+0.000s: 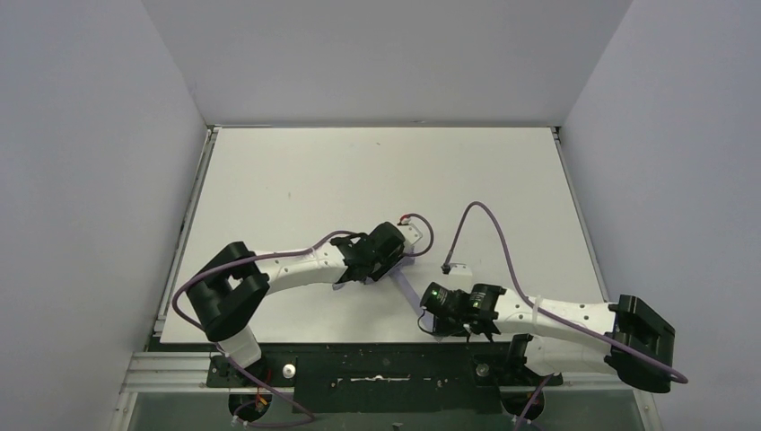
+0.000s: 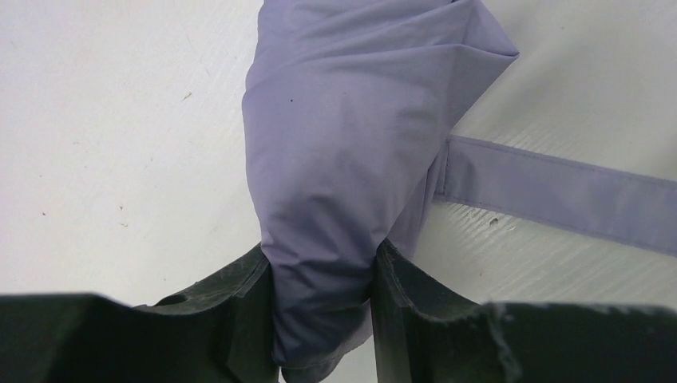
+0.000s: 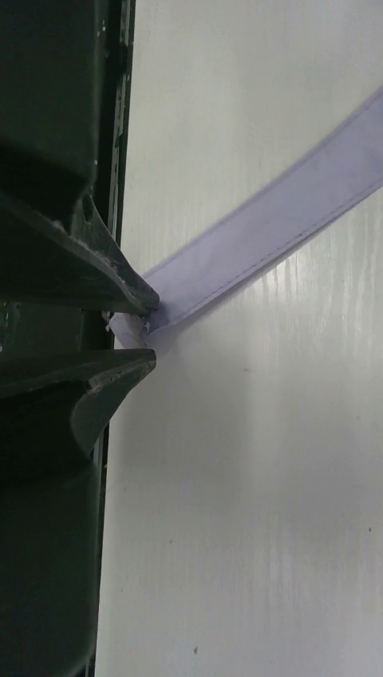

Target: Put away the umbrella

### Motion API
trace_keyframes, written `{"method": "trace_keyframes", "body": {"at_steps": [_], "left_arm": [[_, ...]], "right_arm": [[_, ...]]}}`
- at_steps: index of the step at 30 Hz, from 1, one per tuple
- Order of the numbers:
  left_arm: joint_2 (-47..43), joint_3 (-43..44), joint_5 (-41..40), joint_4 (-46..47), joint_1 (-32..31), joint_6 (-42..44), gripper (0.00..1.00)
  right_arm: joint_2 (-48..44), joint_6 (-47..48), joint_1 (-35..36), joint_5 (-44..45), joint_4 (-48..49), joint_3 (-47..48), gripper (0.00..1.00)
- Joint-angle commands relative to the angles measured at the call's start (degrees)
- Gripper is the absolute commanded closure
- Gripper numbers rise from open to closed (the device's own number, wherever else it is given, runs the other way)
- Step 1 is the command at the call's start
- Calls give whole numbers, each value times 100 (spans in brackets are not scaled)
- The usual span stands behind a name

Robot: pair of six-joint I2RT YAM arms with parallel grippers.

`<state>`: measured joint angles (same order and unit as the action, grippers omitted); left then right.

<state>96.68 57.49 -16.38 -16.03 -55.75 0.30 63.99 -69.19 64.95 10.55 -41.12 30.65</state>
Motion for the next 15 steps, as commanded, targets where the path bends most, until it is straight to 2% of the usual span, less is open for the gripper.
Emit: {"method": "trace_keyframes", "body": {"at_steps": [1,5,9,13,15], "left_arm": [[269,-162,-89,-72,-122,357,98],[357,-103,-124,-32,-147,475,98],[404,-89,-198,68,-154,653,98],[404,-72,-179,193,-154,829,98],[405,-72,-183,253,-152,864,98]], "right_arm": [[-140,274,-86,291,-453,365,72],[-300,469,-365,431,-571,580,64],[-827,652,-1113,640,-705,737,60],[-1367,1101,-2385,581,-538,782,56],[-1451,1631,-3072,324,-165,761,53]]}}
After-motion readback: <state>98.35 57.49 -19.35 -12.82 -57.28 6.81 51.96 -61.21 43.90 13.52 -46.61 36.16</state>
